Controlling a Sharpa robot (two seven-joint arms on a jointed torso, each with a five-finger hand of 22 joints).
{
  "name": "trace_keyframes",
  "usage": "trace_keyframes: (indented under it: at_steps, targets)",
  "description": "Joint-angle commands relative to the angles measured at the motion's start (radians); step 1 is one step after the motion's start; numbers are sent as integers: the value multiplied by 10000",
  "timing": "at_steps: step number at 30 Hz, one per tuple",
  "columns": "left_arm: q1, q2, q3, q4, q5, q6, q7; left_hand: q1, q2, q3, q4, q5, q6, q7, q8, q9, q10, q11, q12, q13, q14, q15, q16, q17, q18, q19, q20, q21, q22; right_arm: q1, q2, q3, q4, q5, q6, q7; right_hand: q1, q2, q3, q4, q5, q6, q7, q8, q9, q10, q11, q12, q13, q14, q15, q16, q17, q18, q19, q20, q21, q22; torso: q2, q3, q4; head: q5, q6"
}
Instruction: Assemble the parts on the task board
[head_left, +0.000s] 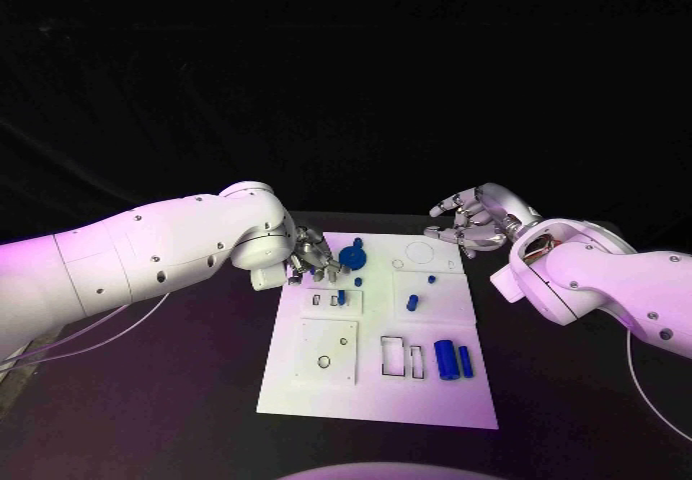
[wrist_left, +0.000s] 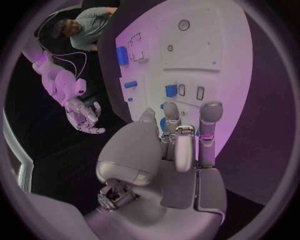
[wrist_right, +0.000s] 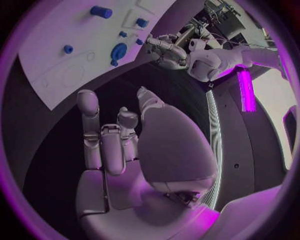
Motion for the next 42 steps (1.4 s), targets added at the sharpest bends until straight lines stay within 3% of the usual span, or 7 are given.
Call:
trace_keyframes:
  at_steps: [1,7,13,17,31,42]
  targets:
    - [29,110,-13,-77,-234,906,-368,163,58,138,-12,18,-81,20,-16,-19,-57,20,112,64,1040,75,34,2628,157,177,27,-52,-9,2,-8,0,-22,6,8,-129,-64,-34,48,2,57,-79,-13,48,-11,-87,-14,-46,-35,182,-92,-52,-24,106,-89,3,-54,-13,15,0,-2,16,-24]
    - [40,318,-60,-244,-316,1132,-392,145,33,141,-7,67,90,-30,114,-10,646,-23,1216,1236,1040,54,34,2628,26,628,14,324,653,2,-40,-5,-70,0,-10,-191,-78,-43,48,6,75,-78,-13,54,-13,-96,-14,-68,-65,181,-92,-61,-34,106,-84,3,-64,-18,24,-18,-6,35,-60]
    - [43,501,-151,-446,-413,1244,-411,-68,3,19,-3,-77,91,-17,122,-33,798,-14,1551,1558,1040,58,34,2628,-11,756,9,423,841,2,-36,-8,-135,-2,0,-138,30,-195,56,-37,125,-79,-15,104,-21,-390,-13,-424,-521,91,-88,-223,-313,158,-220,7,-420,-272,26,-10,-29,24,-101]
    - [43,591,-204,-557,-481,1332,-429,-296,21,-151,-9,-325,341,-101,459,141,915,-69,1867,1847,1040,22,34,2628,-31,843,-15,482,989,2,-28,-10,-186,-14,-33,-113,78,-239,78,-14,138,-120,-8,133,-31,-870,-7,-1059,-1300,17,-82,-343,-495,193,-326,13,-692,-454,29,-17,-14,9,-114]
    - [40,720,-229,-688,-633,1589,-482,-412,30,-255,-4,-414,300,-112,588,252,926,-83,1951,1913,1040,5,34,2628,-40,868,-34,498,1045,2,8,-13,-246,-66,-76,-107,107,-256,86,-9,214,-212,8,116,-51,-901,5,-1156,-1427,23,-75,-344,-474,190,-315,18,-730,-471,40,-17,-27,10,-254]
    - [30,901,-240,-907,-526,1774,-503,-409,-25,-312,-20,-458,250,-114,626,294,876,-84,1923,1859,1040,4,34,2628,-33,853,-38,467,1010,1,37,-16,-269,-71,-55,-148,98,-246,93,1,279,-212,9,132,-49,-892,6,-1173,-1462,20,-73,-354,-487,190,-309,20,-748,-480,67,-6,-29,10,-287]
